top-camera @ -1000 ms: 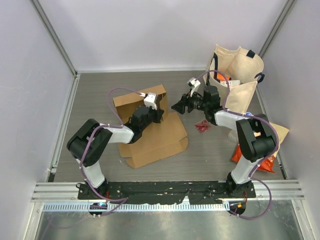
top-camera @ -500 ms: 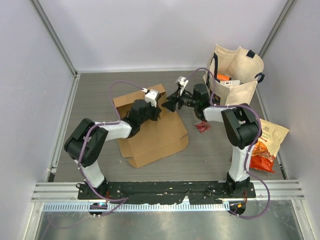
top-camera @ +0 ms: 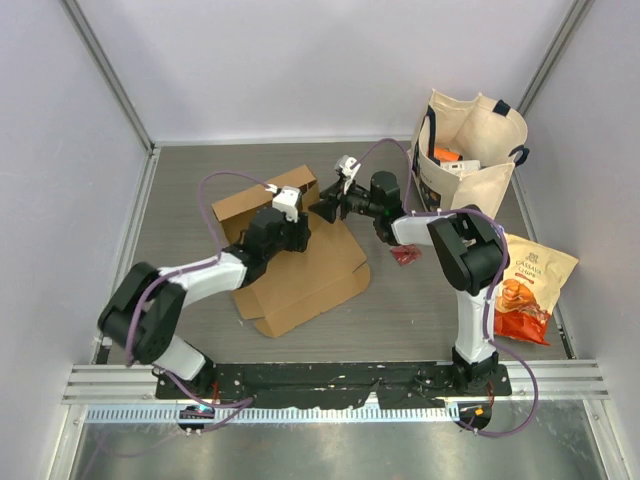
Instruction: Fold the paper box
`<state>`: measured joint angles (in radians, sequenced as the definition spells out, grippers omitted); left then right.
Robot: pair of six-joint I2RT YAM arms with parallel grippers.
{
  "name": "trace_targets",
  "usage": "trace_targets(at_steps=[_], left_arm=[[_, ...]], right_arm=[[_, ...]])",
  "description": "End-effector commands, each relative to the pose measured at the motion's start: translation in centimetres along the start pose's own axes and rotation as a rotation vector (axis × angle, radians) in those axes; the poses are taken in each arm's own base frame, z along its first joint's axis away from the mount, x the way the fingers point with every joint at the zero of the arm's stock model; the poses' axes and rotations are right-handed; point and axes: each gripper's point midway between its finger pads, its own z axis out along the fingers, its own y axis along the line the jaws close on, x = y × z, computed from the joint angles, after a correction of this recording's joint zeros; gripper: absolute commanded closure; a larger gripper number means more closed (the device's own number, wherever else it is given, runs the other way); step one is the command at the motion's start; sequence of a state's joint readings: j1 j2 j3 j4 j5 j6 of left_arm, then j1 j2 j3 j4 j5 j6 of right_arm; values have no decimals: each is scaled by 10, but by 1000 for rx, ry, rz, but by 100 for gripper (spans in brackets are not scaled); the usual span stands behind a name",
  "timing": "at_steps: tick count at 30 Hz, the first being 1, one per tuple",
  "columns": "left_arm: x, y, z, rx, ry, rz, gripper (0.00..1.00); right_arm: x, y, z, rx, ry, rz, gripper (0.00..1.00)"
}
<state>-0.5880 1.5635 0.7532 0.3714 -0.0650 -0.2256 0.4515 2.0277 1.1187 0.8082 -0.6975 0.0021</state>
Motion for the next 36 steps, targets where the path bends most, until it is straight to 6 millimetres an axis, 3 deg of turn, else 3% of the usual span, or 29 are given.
trace_targets(at_steps=[1, 3, 5, 8, 11, 15, 20, 23, 30, 31, 34, 36], left_arm=[[-34, 8, -48, -98, -87, -95, 44], [-44, 21, -73, -190, -122, -159, 45], [-32, 44, -92, -323, -104, -199, 48], [-25, 75, -120, -489, -156, -226, 43], [-15, 95, -137, -600, -153, -221, 37], [-21, 116, -150, -746, -207, -252, 28], [-30, 137, -147, -820, -271, -332, 26], [-39, 140, -137, -775, -330, -352, 23], [-33, 155, -126, -769, -377, -320, 22], [-34, 156, -123, -768, -388, -321, 25], [-33, 165, -119, -778, -393, -321, 30], [-36, 169, -116, -785, -393, -310, 34]], right_arm=[[-27, -11, 14, 67, -97, -84, 42], [-26, -14, 15, 91, -100, -83, 42], [-27, -14, 17, 101, -111, -85, 41], [-25, -14, 21, 113, -118, -87, 41], [-27, -12, 27, 114, -138, -72, 41], [-27, -11, 33, 125, -148, -87, 42], [-26, -14, 41, 158, -154, -79, 51], [-26, -17, 47, 171, -148, -60, 64], [-28, -16, 56, 216, -160, -75, 79], [-29, -16, 56, 233, -161, -83, 87], [-28, -15, 55, 312, -168, -108, 99], [-21, -14, 53, 403, -146, -117, 99]])
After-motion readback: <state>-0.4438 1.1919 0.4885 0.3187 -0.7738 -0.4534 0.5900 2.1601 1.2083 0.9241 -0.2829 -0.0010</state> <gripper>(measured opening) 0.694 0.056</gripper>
